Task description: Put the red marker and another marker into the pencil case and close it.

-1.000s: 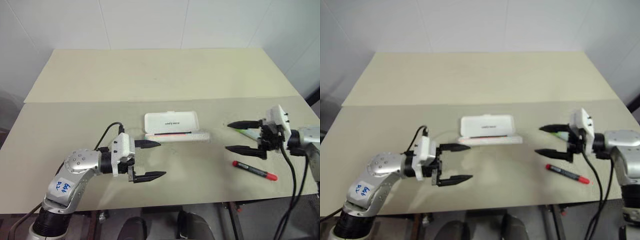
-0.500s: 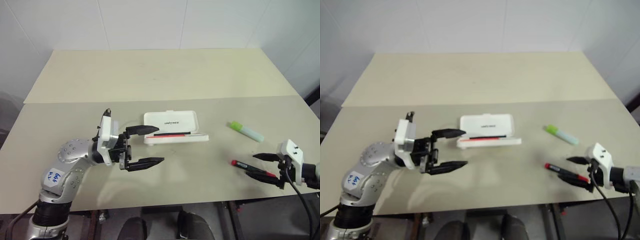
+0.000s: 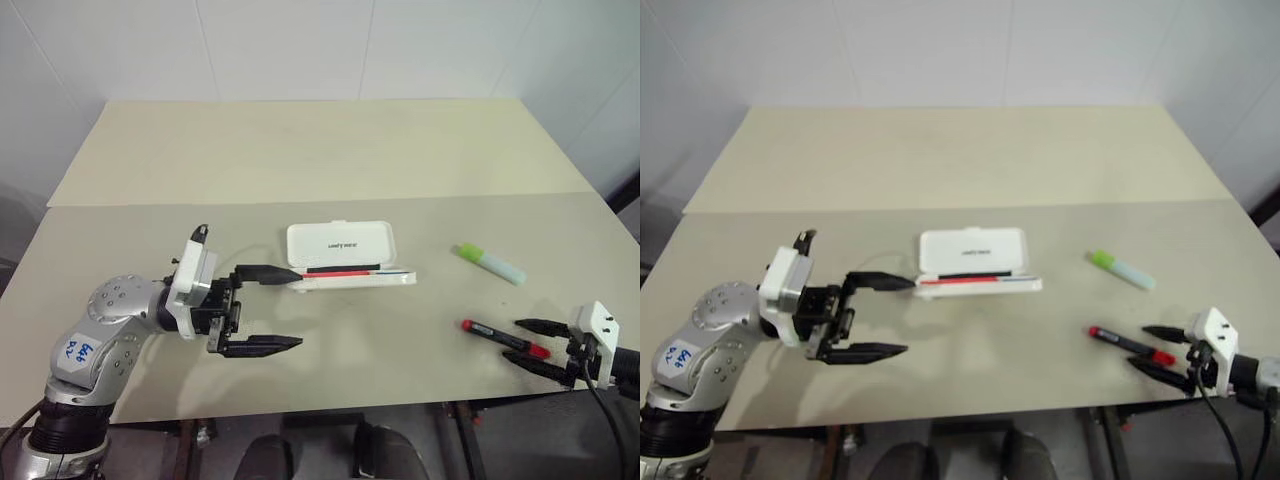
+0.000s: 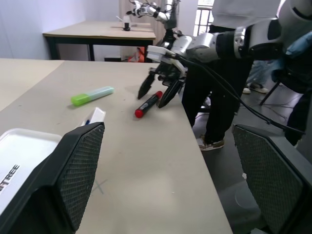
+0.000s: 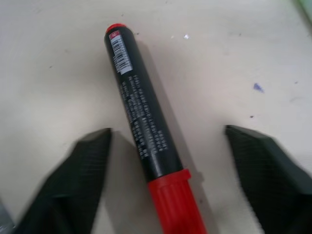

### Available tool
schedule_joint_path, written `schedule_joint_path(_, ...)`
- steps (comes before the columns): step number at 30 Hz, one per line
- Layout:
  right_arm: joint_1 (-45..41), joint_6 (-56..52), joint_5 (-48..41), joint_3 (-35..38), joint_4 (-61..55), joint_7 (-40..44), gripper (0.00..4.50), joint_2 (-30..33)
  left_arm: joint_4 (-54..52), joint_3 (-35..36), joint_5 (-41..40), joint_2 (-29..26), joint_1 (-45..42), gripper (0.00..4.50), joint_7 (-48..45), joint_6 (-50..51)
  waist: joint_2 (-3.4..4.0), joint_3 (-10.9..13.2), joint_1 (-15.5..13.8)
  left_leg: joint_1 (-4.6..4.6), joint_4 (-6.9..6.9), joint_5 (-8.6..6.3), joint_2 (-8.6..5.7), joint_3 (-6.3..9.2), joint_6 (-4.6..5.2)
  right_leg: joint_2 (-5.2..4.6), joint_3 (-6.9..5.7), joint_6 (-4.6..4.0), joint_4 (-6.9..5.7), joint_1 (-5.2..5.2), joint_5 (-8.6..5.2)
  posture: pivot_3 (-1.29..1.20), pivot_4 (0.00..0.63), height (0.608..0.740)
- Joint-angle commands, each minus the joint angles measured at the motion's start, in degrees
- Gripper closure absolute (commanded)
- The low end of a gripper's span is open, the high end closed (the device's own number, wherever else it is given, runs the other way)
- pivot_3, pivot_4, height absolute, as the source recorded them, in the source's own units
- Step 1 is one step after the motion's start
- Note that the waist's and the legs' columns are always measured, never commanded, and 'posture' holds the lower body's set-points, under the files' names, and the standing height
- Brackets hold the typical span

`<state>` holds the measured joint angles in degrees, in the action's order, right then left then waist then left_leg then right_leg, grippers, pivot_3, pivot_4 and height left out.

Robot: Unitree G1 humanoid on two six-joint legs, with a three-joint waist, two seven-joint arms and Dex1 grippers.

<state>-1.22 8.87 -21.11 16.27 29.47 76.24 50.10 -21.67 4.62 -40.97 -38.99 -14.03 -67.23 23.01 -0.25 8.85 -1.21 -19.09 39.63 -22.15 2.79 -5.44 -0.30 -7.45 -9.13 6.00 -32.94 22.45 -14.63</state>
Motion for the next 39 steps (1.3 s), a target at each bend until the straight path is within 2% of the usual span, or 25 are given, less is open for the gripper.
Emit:
schedule_joint_path(1,-0.6,3.0,-1.0,-0.2,1.2,2.3,2.09,-2.1,-1.0,1.0,-0.2,-0.3,-0.6,0.0,0.1,-1.2,0.01,0.0,0.0,0.0,0.0,0.0,0.02,0.0,0.0,0.02,0.0,-0.01,-0.01,0.0,-0.01,0.0,0.15,0.74)
schedule_joint_path(6,-1.9,4.4,-1.5,-0.7,1.2,3.6,3.84,-4.0,-0.2,0.7,1.0,-0.2,-1.1,0.0,0.5,-1.9,0.01,0.0,0.1,0.0,0.01,0.0,0.01,-0.03,0.0,0.01,0.02,-0.01,0.0,0.01,-0.01,0.0,0.15,0.74)
schedule_joint_path(19,-9.5,1.6,-2.5,-2.9,-9.7,0.6,3.84,-6.1,4.3,-1.5,6.0,2.8,-3.5,0.0,4.0,-4.5,0.15,0.1,0.4,0.0,0.0,0.0,0.0,0.01,-0.01,0.0,0.02,-0.02,-0.03,0.03,0.0,0.0,0.15,0.74)
schedule_joint_path(27,-20.5,-4.8,-3.6,-7.4,-16.9,1.6,3.84,-6.4,8.1,-4.3,9.5,7.3,-6.6,0.0,6.0,-7.2,0.15,0.1,-0.2,-0.09,0.0,0.0,-0.01,0.05,-0.01,0.0,-0.04,-0.01,-0.02,0.07,0.0,0.0,0.15,0.74)
schedule_joint_path(32,-29.2,-6.7,-3.1,-11.2,-15.9,3.3,3.84,-7.6,6.8,-4.2,8.6,7.0,-5.8,0.0,5.1,-6.7,0.17,0.1,0.1,-0.09,-0.03,0.0,-0.03,-0.04,-0.01,-0.01,-0.03,-0.01,0.01,0.12,0.0,0.0,0.15,0.74)
schedule_joint_path(39,-43.8,-4.6,0.5,-19.3,-6.3,6.3,3.84,-17.3,6.4,-2.4,9.1,5.6,-4.6,0.0,5.8,-7.3,0.17,0.1,1.0,-0.08,-0.03,0.01,0.01,-0.01,-0.01,0.01,-0.04,-0.01,-0.05,0.12,0.0,0.0,0.15,0.74)
